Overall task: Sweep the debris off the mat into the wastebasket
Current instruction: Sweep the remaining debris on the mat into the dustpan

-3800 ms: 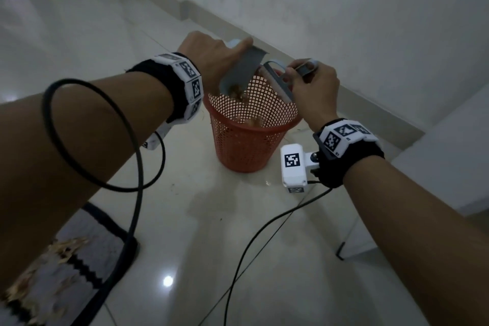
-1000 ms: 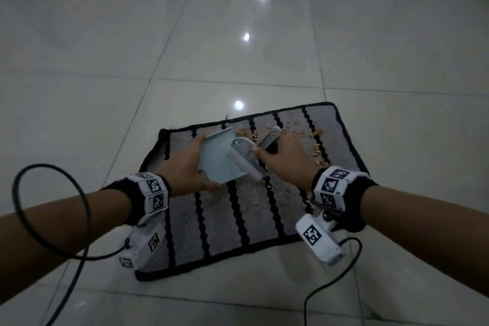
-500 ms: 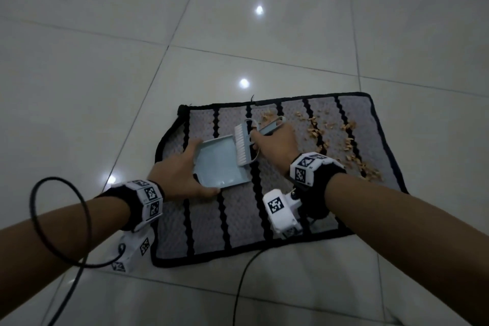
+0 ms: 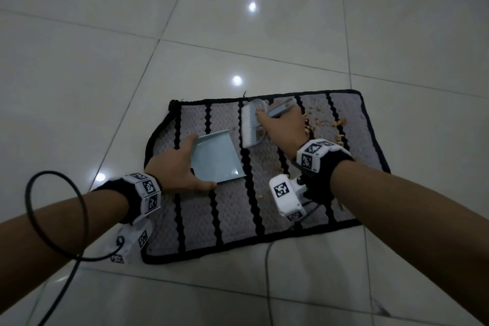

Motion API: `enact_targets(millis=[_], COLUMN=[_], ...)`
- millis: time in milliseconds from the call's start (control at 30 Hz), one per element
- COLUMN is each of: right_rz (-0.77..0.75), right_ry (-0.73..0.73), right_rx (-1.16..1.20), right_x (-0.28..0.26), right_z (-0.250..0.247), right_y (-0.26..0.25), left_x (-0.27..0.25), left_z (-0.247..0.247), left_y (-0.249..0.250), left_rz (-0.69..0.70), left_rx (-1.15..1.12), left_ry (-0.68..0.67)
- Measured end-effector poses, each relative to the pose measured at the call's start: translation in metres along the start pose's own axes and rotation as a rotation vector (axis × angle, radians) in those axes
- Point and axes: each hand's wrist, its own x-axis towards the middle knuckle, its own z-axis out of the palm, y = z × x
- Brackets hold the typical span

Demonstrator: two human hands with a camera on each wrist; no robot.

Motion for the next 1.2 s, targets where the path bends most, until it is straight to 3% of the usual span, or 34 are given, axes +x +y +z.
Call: enact_targets(millis=[200, 367, 500, 633, 767, 833, 1033, 1200], right_rz=[0.106, 0.202, 0.143, 0.024, -0.116, -0.182, -0.179, -0.315], right_ry=[-0.005, 0.043, 0.103, -0.167, -0.463, -0.539, -0.426, -0.307], right_rx=[-0.092, -0.113, -0.118, -0.054, -0.206, -0.293, -0.385, -0.381], right_x=[0.016, 0.015, 0.002, -0.037, -0.08, -0.09, -0.07, -0.058], right_z=[0.031, -0.014, -0.044, -0.05, -0.04, -0.036, -0.062, -0.082], right_y=[0.001, 0.031, 0.035, 0.014, 0.015, 0.022, 0.038, 0.024], left_x=[0.0, -0.001, -0.004, -0.012, -0.023, -0.026, -0.03, -0.032], left_z=[0.0, 0.0, -0.002, -0.007, -0.007, -0.006, -0.002, -0.002], left_y=[0.004, 0.005, 0.011, 0.012, 0.012, 0.014, 0.012, 0.013], left_rz=[-0.017, -0.011, -0.015, 0.004, -0.002, -0.01, 0.009, -0.002], left_rx=[0.054, 0.111, 0.146, 0.117, 0.11, 0.121, 0.183, 0.216], left_ry=[0.039, 0.032, 0.041, 0.042, 0.047, 0.042, 0.046, 0.032])
